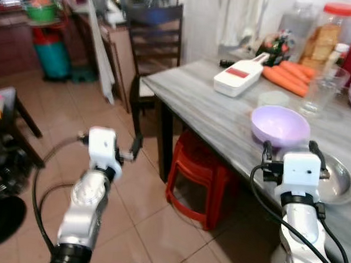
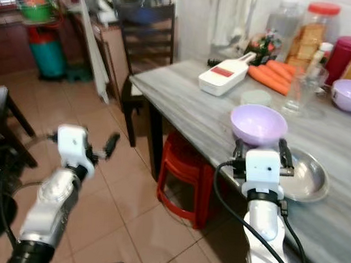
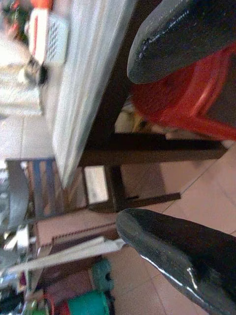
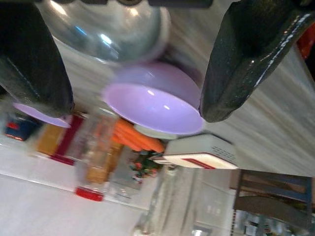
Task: Setting the table
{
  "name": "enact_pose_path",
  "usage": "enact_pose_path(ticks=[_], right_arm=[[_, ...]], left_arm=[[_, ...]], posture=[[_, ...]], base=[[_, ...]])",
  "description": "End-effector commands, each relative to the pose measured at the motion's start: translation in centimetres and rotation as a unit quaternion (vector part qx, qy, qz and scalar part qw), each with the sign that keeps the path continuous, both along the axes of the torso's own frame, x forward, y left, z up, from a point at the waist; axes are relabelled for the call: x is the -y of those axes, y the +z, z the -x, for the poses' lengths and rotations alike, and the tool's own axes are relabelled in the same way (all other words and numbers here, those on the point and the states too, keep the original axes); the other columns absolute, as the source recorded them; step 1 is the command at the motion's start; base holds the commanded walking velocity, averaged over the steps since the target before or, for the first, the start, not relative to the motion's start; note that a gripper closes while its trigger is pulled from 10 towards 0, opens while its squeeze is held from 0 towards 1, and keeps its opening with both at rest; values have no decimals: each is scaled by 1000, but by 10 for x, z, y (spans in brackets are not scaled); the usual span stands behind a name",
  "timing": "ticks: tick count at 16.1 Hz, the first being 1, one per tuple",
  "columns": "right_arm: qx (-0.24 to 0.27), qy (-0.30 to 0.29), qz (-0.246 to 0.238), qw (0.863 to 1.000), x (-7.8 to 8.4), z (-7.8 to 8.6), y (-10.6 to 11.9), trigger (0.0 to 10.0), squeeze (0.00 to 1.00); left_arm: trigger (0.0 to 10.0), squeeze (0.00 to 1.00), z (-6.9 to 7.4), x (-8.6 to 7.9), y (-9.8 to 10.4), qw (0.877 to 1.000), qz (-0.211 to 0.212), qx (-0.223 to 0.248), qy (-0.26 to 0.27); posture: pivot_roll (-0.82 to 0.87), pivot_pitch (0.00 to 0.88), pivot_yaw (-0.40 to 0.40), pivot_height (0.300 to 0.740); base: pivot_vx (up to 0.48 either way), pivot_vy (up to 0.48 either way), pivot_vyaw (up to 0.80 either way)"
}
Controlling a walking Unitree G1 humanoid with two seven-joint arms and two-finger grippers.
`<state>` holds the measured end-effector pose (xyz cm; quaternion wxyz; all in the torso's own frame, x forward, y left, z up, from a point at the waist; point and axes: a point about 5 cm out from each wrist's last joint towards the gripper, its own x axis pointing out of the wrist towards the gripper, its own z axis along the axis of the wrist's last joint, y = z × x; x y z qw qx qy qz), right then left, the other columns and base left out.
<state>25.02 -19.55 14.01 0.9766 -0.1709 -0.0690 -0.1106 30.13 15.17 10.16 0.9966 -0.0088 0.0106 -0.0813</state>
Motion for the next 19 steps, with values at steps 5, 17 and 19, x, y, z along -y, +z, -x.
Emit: enact_pose_path(ticks=[5, 17, 19], right_arm=[[13, 7, -8, 1000, -3, -2, 4, 10000, 518], [14, 91, -41, 995, -25, -10, 3, 10000, 518], [12, 106, -40, 994, -29, -11, 3, 10000, 518]], left_arm=[[10000, 0, -5, -2, 8, 1000, -3, 14, 1], [10000, 0, -10, -33, -2, 992, -65, 12, 106], [10000, 0, -9, -34, -4, 992, -64, 11, 112]], posture=[[-72, 0, 18, 740], [-52, 0, 16, 740], [-52, 0, 16, 740]], base=[[-339, 0, 0], [-57, 0, 568], [0, 0, 775]])
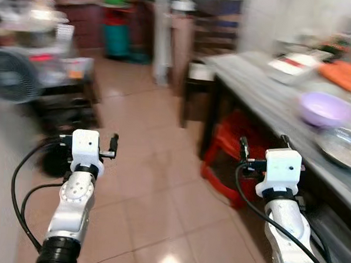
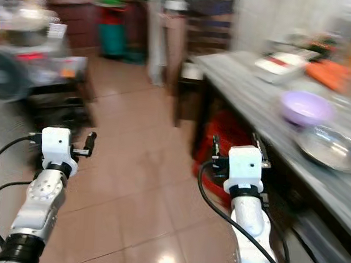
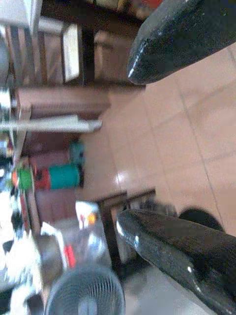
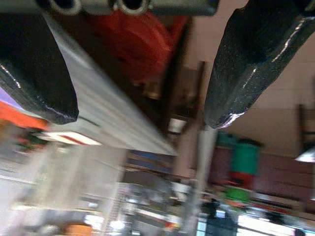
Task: Setting the table
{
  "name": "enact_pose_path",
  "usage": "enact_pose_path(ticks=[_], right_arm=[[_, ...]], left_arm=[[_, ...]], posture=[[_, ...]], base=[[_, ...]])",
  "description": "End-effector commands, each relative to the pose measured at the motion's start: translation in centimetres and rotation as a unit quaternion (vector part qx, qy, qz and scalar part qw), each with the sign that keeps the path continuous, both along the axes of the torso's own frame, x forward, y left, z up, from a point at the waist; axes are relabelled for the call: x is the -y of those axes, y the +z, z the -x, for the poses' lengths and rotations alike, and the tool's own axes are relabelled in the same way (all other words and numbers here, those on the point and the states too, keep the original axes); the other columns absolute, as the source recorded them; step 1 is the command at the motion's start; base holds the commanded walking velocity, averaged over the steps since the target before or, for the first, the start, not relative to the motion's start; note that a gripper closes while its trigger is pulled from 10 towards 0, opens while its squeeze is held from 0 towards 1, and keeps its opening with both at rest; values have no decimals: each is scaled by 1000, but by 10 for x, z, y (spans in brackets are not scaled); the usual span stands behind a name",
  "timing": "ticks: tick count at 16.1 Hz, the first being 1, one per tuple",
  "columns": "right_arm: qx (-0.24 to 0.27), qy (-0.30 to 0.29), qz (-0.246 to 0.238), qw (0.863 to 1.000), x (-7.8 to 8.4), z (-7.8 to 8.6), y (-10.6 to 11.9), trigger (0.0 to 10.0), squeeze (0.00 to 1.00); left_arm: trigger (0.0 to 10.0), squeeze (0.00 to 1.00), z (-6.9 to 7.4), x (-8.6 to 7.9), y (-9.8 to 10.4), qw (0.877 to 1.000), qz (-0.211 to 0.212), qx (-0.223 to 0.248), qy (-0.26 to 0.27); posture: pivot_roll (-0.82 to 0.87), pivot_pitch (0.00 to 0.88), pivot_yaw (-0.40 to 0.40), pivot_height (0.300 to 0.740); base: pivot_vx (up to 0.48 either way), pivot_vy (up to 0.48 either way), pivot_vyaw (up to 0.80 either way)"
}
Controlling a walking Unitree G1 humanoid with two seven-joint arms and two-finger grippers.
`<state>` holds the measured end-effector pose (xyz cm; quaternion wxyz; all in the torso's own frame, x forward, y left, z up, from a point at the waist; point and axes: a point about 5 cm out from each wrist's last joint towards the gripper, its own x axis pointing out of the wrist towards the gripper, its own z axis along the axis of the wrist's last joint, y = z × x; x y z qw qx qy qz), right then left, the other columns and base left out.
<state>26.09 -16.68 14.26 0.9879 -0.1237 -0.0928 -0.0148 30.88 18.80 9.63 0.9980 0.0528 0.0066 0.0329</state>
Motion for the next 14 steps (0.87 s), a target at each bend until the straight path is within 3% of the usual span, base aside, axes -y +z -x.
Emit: enact_pose_path(ticks=[1, 5, 6, 7, 14], right_arm=[[0, 9, -4, 1000, -1, 0, 0, 10000, 518], [-4, 40, -21, 999, -10, -4, -2, 10000, 510], [-6, 51, -29, 998, -13, -5, -3, 10000, 141], [-6, 50, -28, 998, -14, -6, -4, 10000, 8], [-37, 44, -48, 997, -13, -26, -16, 10000, 0]], left_arm=[[10000, 0, 0, 1, 0, 1000, -1, 2, 2], [10000, 0, 9, -5, -18, 999, -16, -20, 23], [10000, 0, 12, -8, -24, 999, -20, -30, 31], [10000, 0, 13, -10, -27, 999, -18, -34, 36], [10000, 0, 21, -20, -29, 996, -3, -18, 82]], posture=[[-37, 0, 3, 740], [-22, 0, 0, 740], [-14, 0, -7, 740], [-14, 0, -7, 740], [69, 0, -97, 740]], base=[[0, 0, 775], [0, 0, 708], [0, 0, 0], [0, 0, 0], [0, 0, 0]])
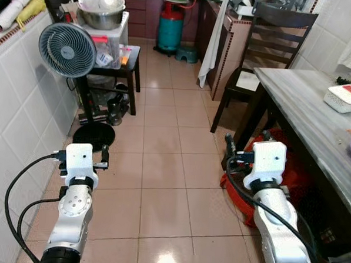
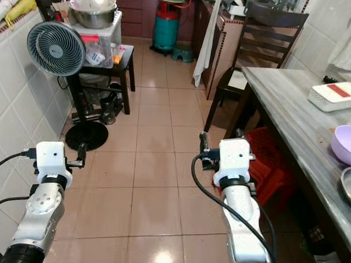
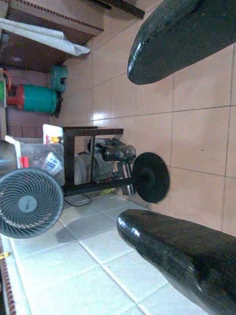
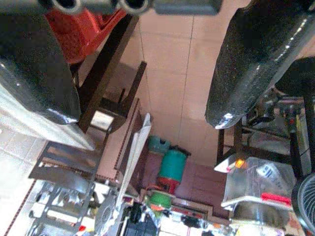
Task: Setting the table
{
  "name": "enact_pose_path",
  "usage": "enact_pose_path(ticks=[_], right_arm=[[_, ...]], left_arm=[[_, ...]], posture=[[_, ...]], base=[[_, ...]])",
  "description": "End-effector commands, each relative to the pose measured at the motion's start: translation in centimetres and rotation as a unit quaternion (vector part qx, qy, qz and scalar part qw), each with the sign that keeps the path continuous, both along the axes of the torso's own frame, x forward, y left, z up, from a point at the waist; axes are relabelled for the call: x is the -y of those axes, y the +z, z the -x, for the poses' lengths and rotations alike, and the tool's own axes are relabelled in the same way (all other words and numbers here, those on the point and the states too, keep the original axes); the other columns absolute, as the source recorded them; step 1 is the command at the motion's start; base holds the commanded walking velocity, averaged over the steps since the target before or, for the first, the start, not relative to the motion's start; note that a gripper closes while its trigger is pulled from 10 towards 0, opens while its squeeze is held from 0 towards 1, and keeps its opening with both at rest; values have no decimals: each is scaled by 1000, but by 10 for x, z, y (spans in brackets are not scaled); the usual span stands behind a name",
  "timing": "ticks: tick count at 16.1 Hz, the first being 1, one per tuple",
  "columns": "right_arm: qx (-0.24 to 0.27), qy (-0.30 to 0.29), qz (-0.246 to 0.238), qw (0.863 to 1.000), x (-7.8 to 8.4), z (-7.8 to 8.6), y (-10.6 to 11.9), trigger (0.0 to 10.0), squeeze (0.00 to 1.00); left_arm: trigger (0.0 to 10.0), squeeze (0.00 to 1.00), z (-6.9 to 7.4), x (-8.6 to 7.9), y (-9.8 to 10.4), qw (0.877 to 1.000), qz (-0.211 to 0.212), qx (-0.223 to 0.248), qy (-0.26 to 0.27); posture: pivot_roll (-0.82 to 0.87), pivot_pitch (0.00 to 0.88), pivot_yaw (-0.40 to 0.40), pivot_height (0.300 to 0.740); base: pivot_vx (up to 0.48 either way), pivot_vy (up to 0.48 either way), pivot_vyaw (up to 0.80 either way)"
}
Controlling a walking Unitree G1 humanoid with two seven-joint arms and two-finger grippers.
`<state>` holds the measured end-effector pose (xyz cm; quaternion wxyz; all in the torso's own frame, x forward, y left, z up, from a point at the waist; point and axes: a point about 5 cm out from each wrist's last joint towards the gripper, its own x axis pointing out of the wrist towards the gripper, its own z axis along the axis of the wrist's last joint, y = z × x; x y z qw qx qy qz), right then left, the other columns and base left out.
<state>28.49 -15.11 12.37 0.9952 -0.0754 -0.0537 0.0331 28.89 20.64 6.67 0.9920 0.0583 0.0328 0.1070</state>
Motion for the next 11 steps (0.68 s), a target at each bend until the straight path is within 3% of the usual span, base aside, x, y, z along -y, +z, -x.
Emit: enact_pose_path(ticks=[1, 8, 10, 11], right_arm=[[-2, -11, -18, 1000, 4, -4, 1, 10000, 0], [-35, -88, -62, 994, 25, 4, -20, 10000, 0], [-40, -98, -65, 992, 26, 9, -24, 10000, 0], [-60, -104, -69, 990, 29, 14, -35, 10000, 0]], left_arm=[[10000, 0, 3, -2, 0, 1000, 3, 3, 5], [10000, 0, -8, 7, 8, 998, -1, 19, -57], [10000, 0, -10, 10, 5, 998, -2, 11, -69], [10000, 0, -7, 12, -8, 997, -6, -14, -79]], posture=[[70, 0, -95, 740], [25, 0, -26, 740], [5, 0, -7, 740], [-2, 0, -2, 740]], base=[[0, 0, 0], [0, 0, 0], [0, 0, 0], [0, 0, 0]])
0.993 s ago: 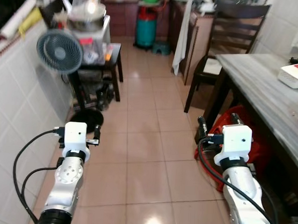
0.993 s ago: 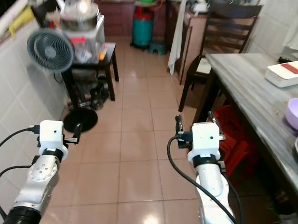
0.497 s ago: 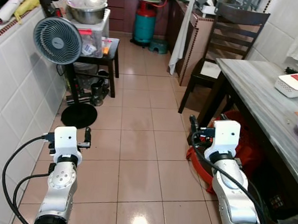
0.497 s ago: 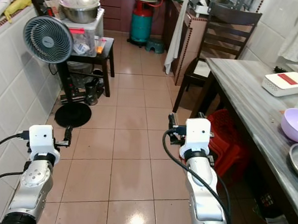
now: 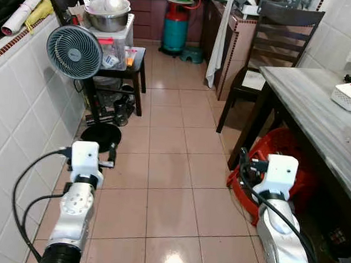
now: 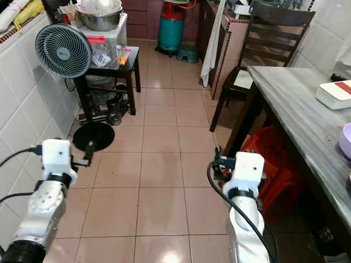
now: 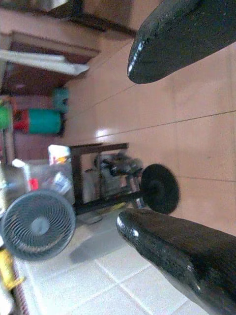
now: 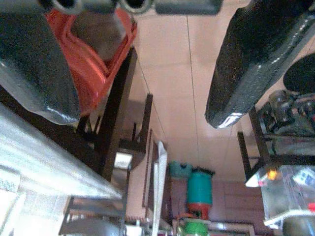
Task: Setting the table
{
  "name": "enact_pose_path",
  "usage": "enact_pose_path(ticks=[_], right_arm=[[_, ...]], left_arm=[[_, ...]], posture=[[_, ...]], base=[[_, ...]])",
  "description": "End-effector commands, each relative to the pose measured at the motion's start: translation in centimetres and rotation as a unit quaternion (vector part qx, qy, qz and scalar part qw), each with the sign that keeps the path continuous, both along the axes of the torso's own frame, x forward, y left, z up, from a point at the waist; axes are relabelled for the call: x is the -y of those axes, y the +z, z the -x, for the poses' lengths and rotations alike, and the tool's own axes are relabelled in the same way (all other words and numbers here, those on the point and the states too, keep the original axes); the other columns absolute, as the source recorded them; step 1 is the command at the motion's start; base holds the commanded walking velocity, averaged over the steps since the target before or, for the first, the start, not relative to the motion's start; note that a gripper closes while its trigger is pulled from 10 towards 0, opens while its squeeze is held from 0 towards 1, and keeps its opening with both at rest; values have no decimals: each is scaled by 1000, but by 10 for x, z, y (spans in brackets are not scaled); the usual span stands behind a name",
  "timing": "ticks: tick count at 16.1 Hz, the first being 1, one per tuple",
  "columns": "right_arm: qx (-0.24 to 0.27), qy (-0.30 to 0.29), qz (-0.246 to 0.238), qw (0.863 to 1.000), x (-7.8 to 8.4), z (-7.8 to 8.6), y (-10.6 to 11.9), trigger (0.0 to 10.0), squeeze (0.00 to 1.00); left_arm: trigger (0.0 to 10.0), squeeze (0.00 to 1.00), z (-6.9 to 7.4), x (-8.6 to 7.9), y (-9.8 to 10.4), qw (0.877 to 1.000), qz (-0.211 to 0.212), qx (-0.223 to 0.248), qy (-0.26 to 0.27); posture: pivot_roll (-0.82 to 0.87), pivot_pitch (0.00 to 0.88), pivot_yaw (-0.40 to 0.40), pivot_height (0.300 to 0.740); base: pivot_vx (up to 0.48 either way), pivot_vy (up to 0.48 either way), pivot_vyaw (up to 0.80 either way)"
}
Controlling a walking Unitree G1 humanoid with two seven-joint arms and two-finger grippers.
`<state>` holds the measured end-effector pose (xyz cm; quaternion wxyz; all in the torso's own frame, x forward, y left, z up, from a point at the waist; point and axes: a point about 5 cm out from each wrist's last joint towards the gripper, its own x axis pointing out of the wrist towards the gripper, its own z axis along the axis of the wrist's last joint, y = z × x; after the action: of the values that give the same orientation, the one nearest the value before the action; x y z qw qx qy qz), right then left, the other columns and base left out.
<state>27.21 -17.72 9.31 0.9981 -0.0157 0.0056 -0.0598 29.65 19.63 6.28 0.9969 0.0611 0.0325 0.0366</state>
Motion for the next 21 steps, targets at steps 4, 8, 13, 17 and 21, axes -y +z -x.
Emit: enact_pose_path(ticks=[4, 8, 13, 17, 21], right_arm=[[-48, 4, -12, 999, 5, 8, -27, 10000, 0], [-77, 18, -7, 997, 5, 13, -48, 10000, 0], [-76, 12, -8, 997, 9, 12, -52, 10000, 0], [-47, 4, -7, 999, 14, 16, -40, 10000, 0], [-35, 2, -5, 999, 16, 21, -34, 10000, 0]], left_arm=[[10000, 0, 10, -2, -33, 997, 28, -72, 3], [10000, 0, 22, 5, -57, 991, 53, -122, -27], [10000, 0, 24, 2, -58, 985, 91, -124, -74], [10000, 0, 17, 5, -32, 986, 83, -51, -134], [10000, 0, 40, -1, -52, 985, 71, -83, -136]], posture=[[-24, 0, 10, 740], [-22, 0, 8, 740], [-21, 0, 9, 740], [-21, 0, 10, 740], [-31, 0, 18, 740]], base=[[0, 0, 0], [0, 0, 0], [0, 0, 0], [0, 0, 0], [0, 0, 0]])
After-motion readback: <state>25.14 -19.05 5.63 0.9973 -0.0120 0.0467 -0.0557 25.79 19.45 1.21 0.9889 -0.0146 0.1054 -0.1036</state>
